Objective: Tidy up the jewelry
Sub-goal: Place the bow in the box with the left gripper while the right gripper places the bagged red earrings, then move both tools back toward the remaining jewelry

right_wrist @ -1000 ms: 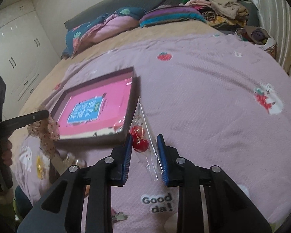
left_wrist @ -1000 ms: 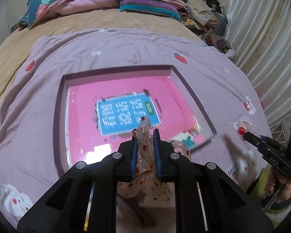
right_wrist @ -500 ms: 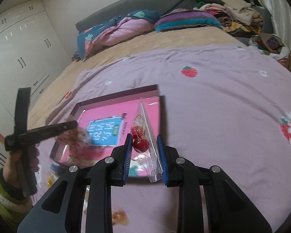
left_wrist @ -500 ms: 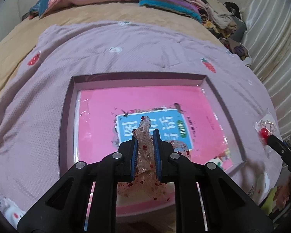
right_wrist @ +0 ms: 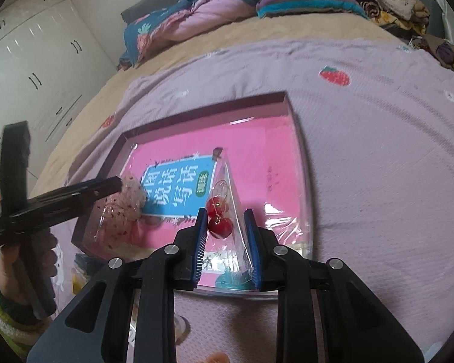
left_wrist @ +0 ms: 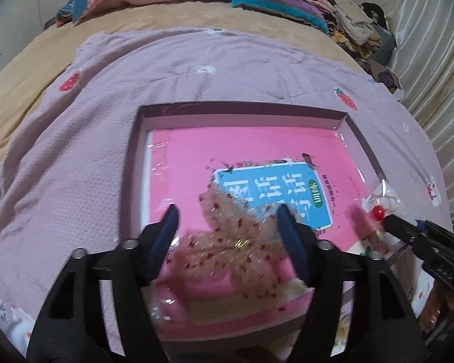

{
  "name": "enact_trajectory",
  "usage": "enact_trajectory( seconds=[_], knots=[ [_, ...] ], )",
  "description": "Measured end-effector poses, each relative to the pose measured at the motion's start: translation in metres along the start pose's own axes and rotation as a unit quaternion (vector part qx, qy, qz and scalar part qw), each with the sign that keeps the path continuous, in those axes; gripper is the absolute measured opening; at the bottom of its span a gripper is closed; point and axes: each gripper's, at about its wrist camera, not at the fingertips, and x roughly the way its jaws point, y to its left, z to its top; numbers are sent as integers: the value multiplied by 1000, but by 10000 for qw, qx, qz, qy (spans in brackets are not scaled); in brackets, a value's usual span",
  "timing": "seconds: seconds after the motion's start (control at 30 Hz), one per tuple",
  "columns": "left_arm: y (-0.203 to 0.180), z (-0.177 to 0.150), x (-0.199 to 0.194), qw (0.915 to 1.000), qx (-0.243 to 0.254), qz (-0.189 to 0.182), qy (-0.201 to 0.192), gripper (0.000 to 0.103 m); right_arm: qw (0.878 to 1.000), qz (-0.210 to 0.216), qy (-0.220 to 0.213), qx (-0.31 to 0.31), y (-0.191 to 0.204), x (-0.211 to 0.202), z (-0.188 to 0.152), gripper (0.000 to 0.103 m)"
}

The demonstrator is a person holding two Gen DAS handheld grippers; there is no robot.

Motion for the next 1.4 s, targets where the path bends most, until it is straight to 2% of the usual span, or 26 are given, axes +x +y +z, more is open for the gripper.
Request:
enact_trajectory(
  seconds=[0.17, 0.3, 0.43, 0.53, 0.87, 1.1, 1.4],
  knots=[
    [14, -8, -20, 9997, -173, 43, -144, 77, 9998, -166, 76, -35, 1, 11, -6, 24],
    [18, -16, -32, 9995, -271, 20, -160, 81, 9992, -404, -10, -50, -2, 8, -9, 26],
    [17, -22, -43, 9993, -314, -16, -218, 83, 9987, -498, -132, 35, -7, -5, -12, 38],
    [14, -26, -52, 9991, -315, -59, -268, 87, 9977, -610, -291, 60, -10, -21, -16, 45],
    [7, -37, -93, 9977, -331, -178, -557, 91, 9920, -764, -992, 164, -10, -95, -29, 75],
    [-2, -44, -124, 9958, -271, -290, -820, 91, 9871, -763, -1409, 44, 2, -145, -42, 83],
    [-6, -61, -152, 9939, -145, -329, -1044, 93, 9850, -716, -1561, -167, 18, -176, -59, 87]
  ],
)
